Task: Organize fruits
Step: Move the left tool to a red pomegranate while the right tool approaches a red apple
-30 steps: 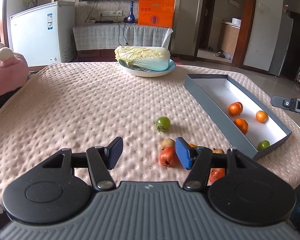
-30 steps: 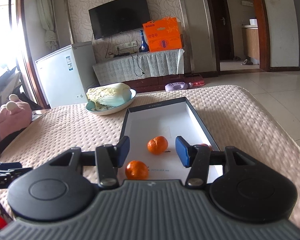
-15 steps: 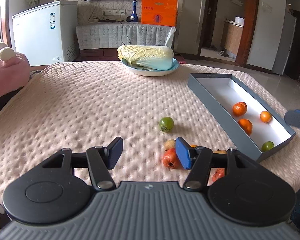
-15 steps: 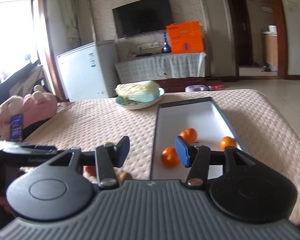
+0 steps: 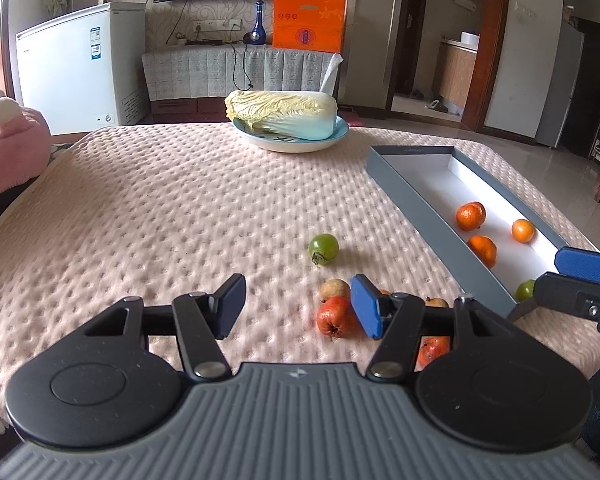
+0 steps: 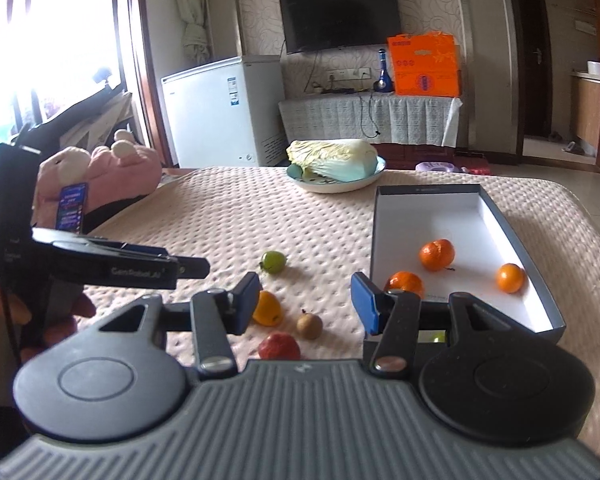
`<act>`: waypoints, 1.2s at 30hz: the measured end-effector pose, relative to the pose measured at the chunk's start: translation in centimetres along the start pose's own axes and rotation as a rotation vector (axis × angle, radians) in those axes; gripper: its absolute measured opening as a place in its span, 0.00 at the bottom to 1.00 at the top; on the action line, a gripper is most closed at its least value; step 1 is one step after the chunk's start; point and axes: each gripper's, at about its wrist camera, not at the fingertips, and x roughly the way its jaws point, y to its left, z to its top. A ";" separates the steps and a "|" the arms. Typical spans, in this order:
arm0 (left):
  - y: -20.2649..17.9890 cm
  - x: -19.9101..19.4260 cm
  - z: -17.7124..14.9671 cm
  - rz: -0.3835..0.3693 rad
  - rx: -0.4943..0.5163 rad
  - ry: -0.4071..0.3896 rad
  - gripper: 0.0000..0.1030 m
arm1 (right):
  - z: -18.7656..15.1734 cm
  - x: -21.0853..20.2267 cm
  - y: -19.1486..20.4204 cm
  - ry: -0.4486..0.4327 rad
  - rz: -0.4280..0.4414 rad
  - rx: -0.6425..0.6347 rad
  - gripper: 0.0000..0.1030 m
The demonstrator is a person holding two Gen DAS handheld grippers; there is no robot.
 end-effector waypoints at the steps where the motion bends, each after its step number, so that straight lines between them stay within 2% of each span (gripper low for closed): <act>1: 0.0 0.1 0.0 0.000 0.000 0.002 0.62 | 0.0 0.1 0.1 0.004 0.001 -0.005 0.51; 12: 0.9 1.5 -0.9 -0.004 0.015 0.029 0.62 | -0.2 0.2 0.0 0.020 0.012 0.004 0.51; 23: -0.1 2.9 -1.8 -0.087 0.076 0.053 0.62 | -1.4 3.0 2.2 0.146 0.079 -0.091 0.50; 28: -1.0 3.5 -2.3 -0.113 0.115 0.065 0.61 | -1.9 4.0 3.0 0.191 0.072 -0.134 0.50; 36: -1.0 4.6 -2.2 -0.131 0.090 0.068 0.54 | -2.3 5.2 2.8 0.235 0.048 -0.131 0.50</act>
